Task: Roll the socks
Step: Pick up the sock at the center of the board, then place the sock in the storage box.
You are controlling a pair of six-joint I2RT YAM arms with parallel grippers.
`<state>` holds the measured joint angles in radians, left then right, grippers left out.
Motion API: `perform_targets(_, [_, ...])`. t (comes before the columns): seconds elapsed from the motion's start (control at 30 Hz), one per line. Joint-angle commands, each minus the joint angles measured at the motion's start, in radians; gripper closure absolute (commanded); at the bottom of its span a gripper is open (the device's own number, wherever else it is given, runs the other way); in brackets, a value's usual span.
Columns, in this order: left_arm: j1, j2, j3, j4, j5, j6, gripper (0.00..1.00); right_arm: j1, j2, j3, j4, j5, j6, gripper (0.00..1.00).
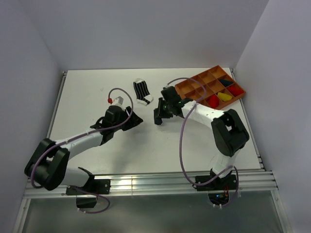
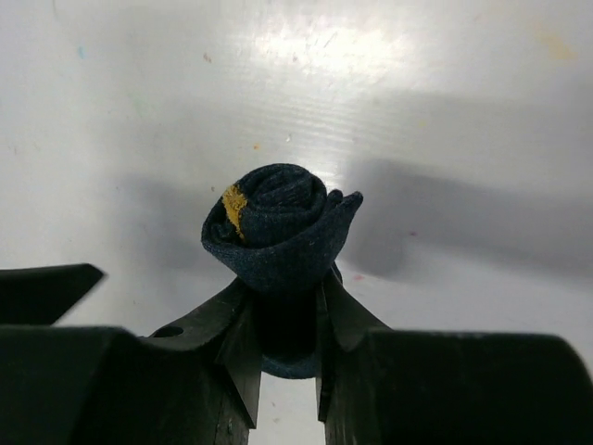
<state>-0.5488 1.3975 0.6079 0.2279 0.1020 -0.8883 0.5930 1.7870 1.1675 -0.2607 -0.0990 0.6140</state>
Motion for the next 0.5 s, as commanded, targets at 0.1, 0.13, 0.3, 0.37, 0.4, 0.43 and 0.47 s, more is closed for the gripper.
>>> perform_targets(0.1, [0.001, -0.187, 0.147, -0.310, -0.283, 0.109, 0.32, -0.140, -0.170, 0.047, -0.123, 0.071, -0.137, 1.00])
perform_targets(0.13, [0.003, -0.201, 0.179, -0.338, -0.300, 0.117, 0.29, -0.165, -0.184, 0.049, -0.139, 0.076, -0.158, 1.00])
perform_targets(0.3, [0.035, -0.298, 0.280, -0.541, -0.399, 0.158, 0.17, -0.342, -0.242, 0.104, -0.183, 0.097, -0.215, 1.00])
perform_targets(0.37, [0.042, -0.345, 0.312, -0.588, -0.453, 0.167, 0.06, -0.389, -0.247, 0.124, -0.180, 0.127, -0.249, 1.00])
perform_targets(0.4, [0.046, -0.363, 0.319, -0.620, -0.484, 0.178, 0.03, -0.409, -0.247, 0.145, -0.180, 0.131, -0.260, 1.00])
perform_targets(0.43, [0.047, -0.383, 0.328, -0.631, -0.523, 0.192, 0.01, -0.453, -0.244, 0.158, -0.187, 0.128, -0.272, 1.00])
perform_targets(0.47, [0.055, -0.423, 0.332, -0.645, -0.542, 0.213, 0.01, -0.475, -0.236, 0.167, -0.190, 0.125, -0.278, 1.00])
